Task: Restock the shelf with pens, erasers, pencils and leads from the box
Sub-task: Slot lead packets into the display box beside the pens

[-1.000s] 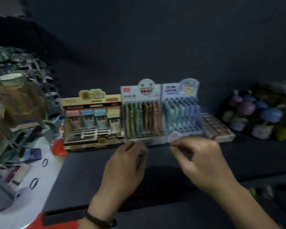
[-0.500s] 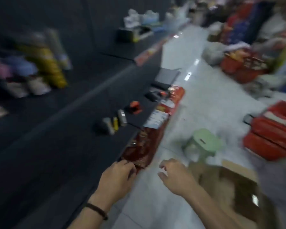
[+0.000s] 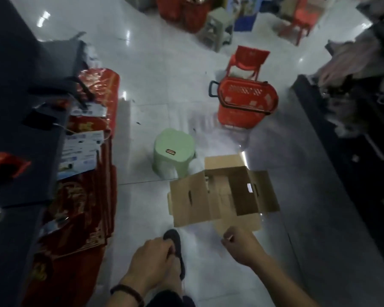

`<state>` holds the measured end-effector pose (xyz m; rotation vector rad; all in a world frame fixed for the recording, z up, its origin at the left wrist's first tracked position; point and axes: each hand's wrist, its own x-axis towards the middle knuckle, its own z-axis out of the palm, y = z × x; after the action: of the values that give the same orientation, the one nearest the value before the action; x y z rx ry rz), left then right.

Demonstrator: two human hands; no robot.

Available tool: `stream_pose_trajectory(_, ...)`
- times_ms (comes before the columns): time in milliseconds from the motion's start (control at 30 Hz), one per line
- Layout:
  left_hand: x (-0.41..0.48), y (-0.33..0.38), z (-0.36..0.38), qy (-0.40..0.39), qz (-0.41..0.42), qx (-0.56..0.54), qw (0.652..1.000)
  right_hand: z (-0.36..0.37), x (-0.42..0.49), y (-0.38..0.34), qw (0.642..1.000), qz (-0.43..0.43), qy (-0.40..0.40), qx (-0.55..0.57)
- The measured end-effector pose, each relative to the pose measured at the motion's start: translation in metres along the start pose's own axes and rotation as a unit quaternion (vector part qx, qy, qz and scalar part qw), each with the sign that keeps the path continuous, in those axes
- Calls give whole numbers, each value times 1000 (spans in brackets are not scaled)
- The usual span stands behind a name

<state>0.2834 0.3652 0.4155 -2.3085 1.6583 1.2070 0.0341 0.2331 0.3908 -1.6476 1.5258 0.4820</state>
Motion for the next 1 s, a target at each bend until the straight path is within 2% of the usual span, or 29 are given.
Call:
stream_pose_trajectory(200, 190, -3, 37, -102, 1, 13, 995, -3, 151, 35, 990, 88, -6, 112)
stream_pose_trajectory(300, 291, -5, 78, -113, 1, -15, 993, 16, 251, 56, 983, 103, -9, 148)
stream_pose_trajectory(400, 385, -7, 129, -127, 12, -61, 990, 44, 359, 76, 983, 114, -36, 139)
stream_pose_trajectory(500, 472, -9, 186, -93, -8, -103, 990, 76, 474, 95, 982, 118, -62, 135)
stream_pose_trajectory(600, 545, -8, 241, -34, -68, -134, 988, 99, 573, 110, 989, 96, -34, 109)
stream_pose_trajectory(733, 600, -12, 295, -10, -135, -170, 976, 139, 681, 115, 988, 70, -21, 136)
stream_pose_trajectory(867, 616, -13, 323, -2, -117, -190, 975, 169, 745, 118, 987, 78, -16, 142)
stream_pose_trajectory(1000, 618, -13, 335, -9, -115, -235, 965, 197, 764, 120, 979, 90, 4, 182)
